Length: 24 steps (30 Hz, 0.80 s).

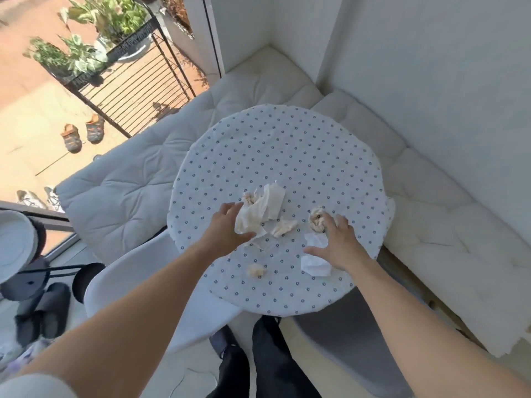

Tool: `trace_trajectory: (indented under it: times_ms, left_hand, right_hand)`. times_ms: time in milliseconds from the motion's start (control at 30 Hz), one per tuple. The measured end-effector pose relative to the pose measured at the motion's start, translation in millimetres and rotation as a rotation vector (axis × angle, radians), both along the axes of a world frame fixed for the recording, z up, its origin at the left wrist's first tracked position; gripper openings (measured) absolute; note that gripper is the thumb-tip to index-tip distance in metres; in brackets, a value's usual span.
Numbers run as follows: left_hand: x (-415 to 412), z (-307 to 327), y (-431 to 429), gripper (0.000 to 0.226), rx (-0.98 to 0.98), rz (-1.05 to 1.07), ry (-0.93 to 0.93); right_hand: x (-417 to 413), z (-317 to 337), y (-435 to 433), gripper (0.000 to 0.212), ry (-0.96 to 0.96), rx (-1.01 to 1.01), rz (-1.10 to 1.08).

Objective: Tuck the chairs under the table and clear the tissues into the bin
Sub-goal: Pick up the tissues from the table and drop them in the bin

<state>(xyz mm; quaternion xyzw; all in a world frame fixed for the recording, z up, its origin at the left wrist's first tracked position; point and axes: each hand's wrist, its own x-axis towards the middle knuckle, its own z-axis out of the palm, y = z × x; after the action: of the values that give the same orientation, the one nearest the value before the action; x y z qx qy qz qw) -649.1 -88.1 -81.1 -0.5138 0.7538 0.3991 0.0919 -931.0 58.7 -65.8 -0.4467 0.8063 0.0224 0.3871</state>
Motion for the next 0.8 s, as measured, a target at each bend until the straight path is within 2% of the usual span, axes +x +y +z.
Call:
trace_trajectory:
  times_ms: [167, 333, 433, 500, 567, 633, 700, 733, 800]
  left_hand:
    - [-27.7, -25.6, -2.0, 0.126, 0.025, -0.06, 0.008]
    - [-25.1, -44.9, 32.9, 0.142, 0.049, -0.176, -0.115]
    - [-19.7, -53.1, 59.5, 0.147, 0.008, -0.278, -0.189]
    - [-17.3, -57.5, 73.3, 0.146, -0.004, -0.337, -0.245]
    - [-14.9, -59.8, 82.5, 0.129, -0.043, -0.35, -0.28]
    - [-12.8, -61.0, 86.2, 0.094, -0.107, -0.297, -0.222]
    - [-13.1, -59.7, 84.1, 0.059, -0.132, -0.232, -0.136]
    - [-14.0, -58.0, 81.3, 0.048, -0.127, -0.224, -0.117]
    - [-16.8, -53.6, 75.0, 0.041, -0.11, -0.243, -0.114]
  right_hand:
    - [-7.6, -30.9, -12.3, 0.139, 0.016, 0.098, 0.197]
    - [7.0, -46.8, 10.1, 0.157, 0.082, 0.188, 0.338]
    - [18.0, -51.7, 27.3, 0.157, 0.155, 0.155, 0.409]
    - [22.9, -53.9, 35.0, 0.146, 0.201, 0.116, 0.442]
    - [25.4, -55.2, 40.0, 0.125, 0.204, 0.043, 0.419]
    - [25.0, -55.4, 43.6, 0.102, 0.167, -0.036, 0.36]
    - [22.8, -55.7, 45.6, 0.092, 0.108, -0.082, 0.303]
    - [21.5, -56.0, 46.1, 0.089, 0.081, -0.094, 0.285]
    - [18.6, -57.0, 46.9, 0.082, 0.04, -0.104, 0.255]
